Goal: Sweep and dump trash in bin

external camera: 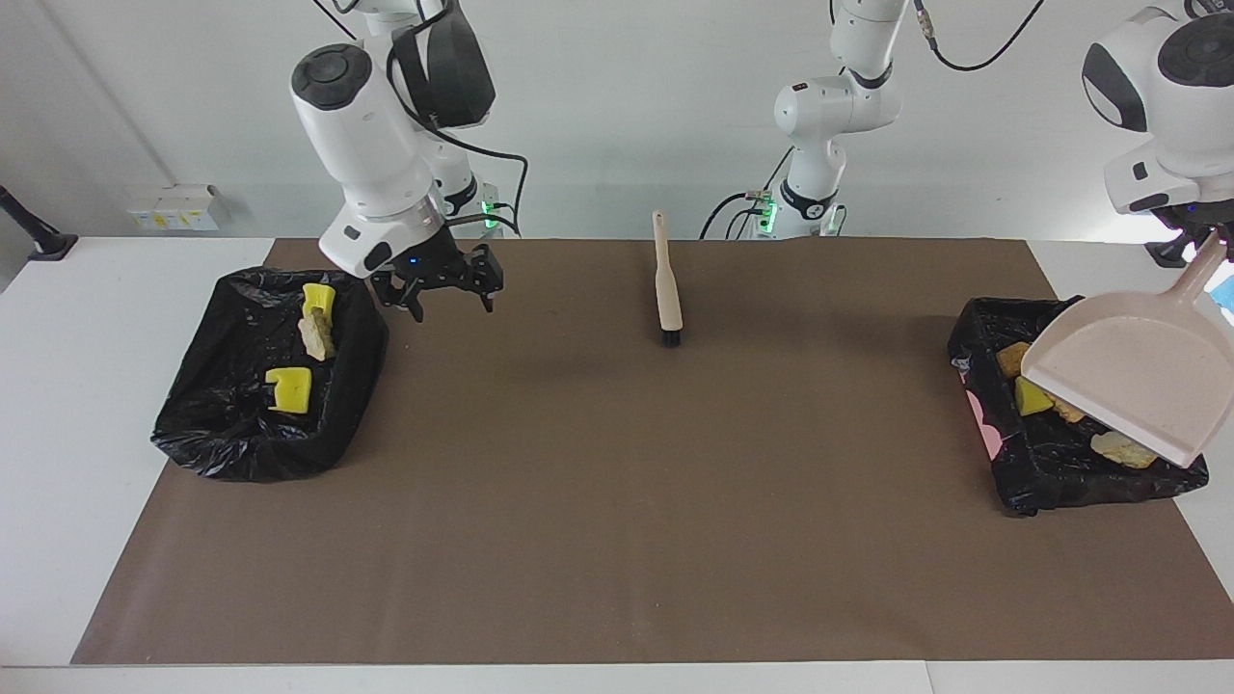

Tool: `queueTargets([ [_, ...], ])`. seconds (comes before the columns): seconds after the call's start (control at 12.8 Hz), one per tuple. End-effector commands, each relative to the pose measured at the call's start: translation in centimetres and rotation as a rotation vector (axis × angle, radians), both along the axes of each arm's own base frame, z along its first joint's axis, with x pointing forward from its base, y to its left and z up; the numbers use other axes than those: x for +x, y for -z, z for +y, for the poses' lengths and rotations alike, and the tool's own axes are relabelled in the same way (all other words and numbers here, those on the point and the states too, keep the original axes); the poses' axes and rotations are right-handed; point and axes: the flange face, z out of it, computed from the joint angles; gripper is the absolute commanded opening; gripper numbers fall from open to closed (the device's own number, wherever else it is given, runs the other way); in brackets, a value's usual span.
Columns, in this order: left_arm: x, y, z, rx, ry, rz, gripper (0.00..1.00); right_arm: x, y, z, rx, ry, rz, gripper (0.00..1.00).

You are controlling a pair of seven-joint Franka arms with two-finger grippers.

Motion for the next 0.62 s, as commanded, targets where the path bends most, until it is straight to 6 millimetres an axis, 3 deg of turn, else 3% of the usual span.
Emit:
queueTargets([
  [0.0,0.1,-0.8,-1.5,-0.169,-0.093,-0.111,0.0,0.1,-0.3,-3.8,-0.013,-0.068,0.001,1.0],
  [0.23,0.1,-0.3,-5.9,-0.253,-0.215,-0.186,0.0,0.4,-0.1,-6.6,-0.015,-0.021,0.008,1.0],
  [0.55,-1.6,1.2,-14.4,-0.442,-0.496,-0.24,0.0,0.3,-0.3,-9.4,-0.067,0.017,0.013,1.0],
])
